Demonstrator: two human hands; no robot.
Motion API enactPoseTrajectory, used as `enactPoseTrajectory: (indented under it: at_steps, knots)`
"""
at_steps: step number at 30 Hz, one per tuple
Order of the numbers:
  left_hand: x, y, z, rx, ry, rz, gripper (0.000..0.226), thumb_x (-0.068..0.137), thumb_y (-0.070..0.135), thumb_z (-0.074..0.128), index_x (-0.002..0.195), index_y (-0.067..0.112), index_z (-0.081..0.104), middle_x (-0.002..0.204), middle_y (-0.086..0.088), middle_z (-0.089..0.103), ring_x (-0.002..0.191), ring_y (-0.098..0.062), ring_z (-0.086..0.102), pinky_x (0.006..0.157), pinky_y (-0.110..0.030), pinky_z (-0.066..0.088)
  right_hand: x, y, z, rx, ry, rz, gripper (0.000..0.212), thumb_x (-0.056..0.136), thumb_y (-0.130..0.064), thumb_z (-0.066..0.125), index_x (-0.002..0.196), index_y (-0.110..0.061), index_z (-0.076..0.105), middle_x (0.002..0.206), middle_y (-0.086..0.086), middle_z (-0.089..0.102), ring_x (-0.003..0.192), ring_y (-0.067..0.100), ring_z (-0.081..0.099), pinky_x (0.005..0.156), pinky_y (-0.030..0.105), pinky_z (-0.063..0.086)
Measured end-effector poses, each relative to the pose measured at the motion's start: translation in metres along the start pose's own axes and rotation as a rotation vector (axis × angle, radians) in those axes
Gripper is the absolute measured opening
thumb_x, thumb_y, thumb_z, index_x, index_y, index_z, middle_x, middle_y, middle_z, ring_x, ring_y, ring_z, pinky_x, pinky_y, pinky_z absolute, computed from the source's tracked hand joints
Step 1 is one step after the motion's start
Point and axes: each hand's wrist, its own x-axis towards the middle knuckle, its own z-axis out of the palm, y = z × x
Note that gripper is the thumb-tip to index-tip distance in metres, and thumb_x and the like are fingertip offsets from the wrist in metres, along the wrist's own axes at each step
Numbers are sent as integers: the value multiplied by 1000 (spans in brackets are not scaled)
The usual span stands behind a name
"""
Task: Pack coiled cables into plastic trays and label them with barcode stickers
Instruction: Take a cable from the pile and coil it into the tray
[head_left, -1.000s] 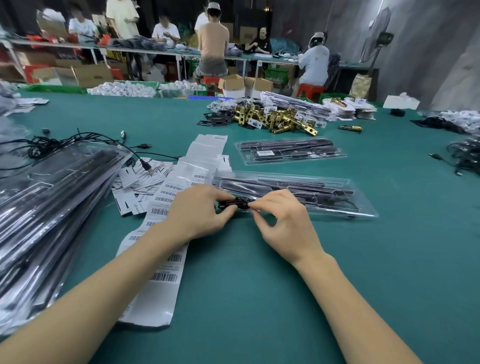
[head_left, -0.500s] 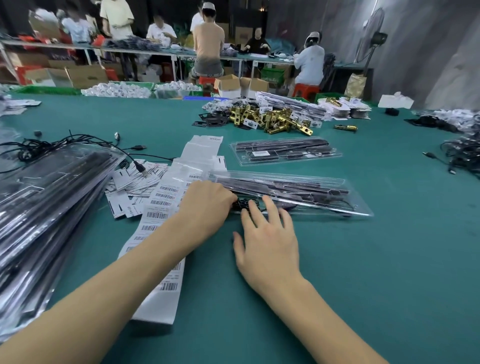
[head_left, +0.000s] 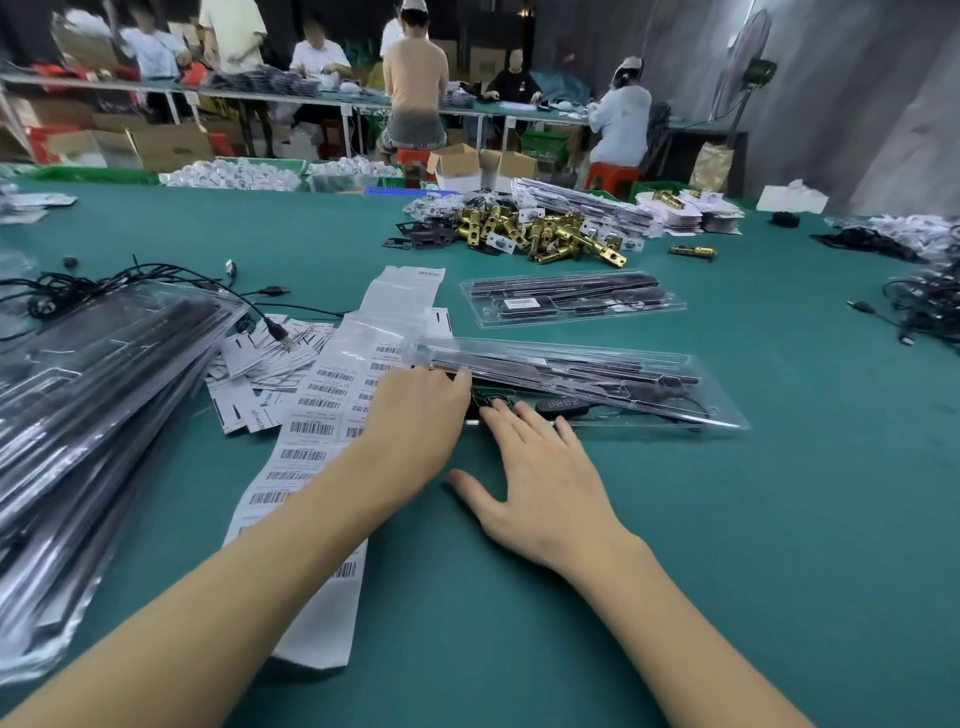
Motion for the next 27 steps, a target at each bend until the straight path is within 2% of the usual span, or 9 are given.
enactPoseTrajectory:
  at_steps: [2, 5, 7, 9, 15, 19, 21, 24, 27]
  knots:
    - [-3, 3, 5, -39, -1, -2, 66, 91, 18, 59, 148, 15, 26, 113, -4, 66, 110, -24, 61, 67, -31, 33, 1, 0, 0, 2, 8, 1, 81, 95, -69, 32, 160, -24, 14, 166, -10, 17, 153, 13, 9, 125, 43, 3]
    - [-7, 4, 12, -111, 26, 51, 65, 91, 23, 57, 148, 18, 25, 128, -4, 60, 122, -25, 51, 77, -33, 38, 4, -3, -1, -13, 23, 13, 86, 94, -67, 36, 160, -19, 10, 162, -7, 28, 149, 17, 20, 124, 46, 5]
    - [-11, 1, 16, -110, 22, 104, 69, 96, 25, 49, 155, 16, 15, 150, -3, 43, 132, -25, 42, 96, -34, 38, 6, -6, -1, -42, 37, 12, 85, 93, -66, 37, 160, -18, 15, 159, -6, 34, 145, 20, 26, 124, 47, 9]
    - [-13, -2, 20, -116, 15, 140, 70, 98, 25, 42, 158, 16, 6, 162, -2, 24, 140, -24, 33, 108, -34, 31, 9, -8, -1, -60, 48, 11, 84, 91, -66, 39, 159, -19, 20, 159, -6, 34, 142, 21, 29, 123, 46, 13]
    - [-12, -7, 26, -252, -15, 178, 64, 102, 25, 33, 159, 11, 7, 165, 0, 19, 148, -22, 16, 115, -35, 23, 9, -9, 1, -41, 64, 27, 83, 89, -66, 42, 157, -23, 24, 163, 5, 23, 145, 24, 25, 124, 45, 11]
    - [-10, -7, 28, -421, -46, 196, 68, 97, 14, 40, 158, 7, 10, 162, -4, 18, 147, -21, 23, 117, -34, 27, 8, -8, 0, -10, 70, 41, 83, 87, -67, 43, 157, -26, 25, 164, 11, 18, 147, 24, 20, 124, 45, 7]
    - [-10, -7, 28, -459, -50, 211, 71, 97, 13, 41, 158, 7, 6, 164, -4, 15, 149, -19, 20, 117, -30, 22, 8, -7, 1, -28, 66, 46, 86, 87, -70, 40, 158, -26, 21, 164, 9, 22, 149, 22, 17, 124, 47, 4]
    - [-11, -9, 28, -512, -82, 244, 77, 96, 11, 41, 159, 14, -4, 166, -3, 9, 152, -16, 13, 119, -28, 14, 8, -6, 2, -60, 43, 58, 91, 85, -74, 33, 160, -26, 13, 165, 5, 22, 154, 25, 6, 123, 52, -4]
    - [-11, -10, 27, -513, -106, 269, 80, 95, 10, 41, 159, 29, -3, 163, -5, 19, 149, -20, 21, 119, -34, 25, 9, -6, 2, -78, 18, 49, 93, 85, -76, 31, 160, -24, 12, 167, 5, 17, 154, 33, 0, 124, 51, -4]
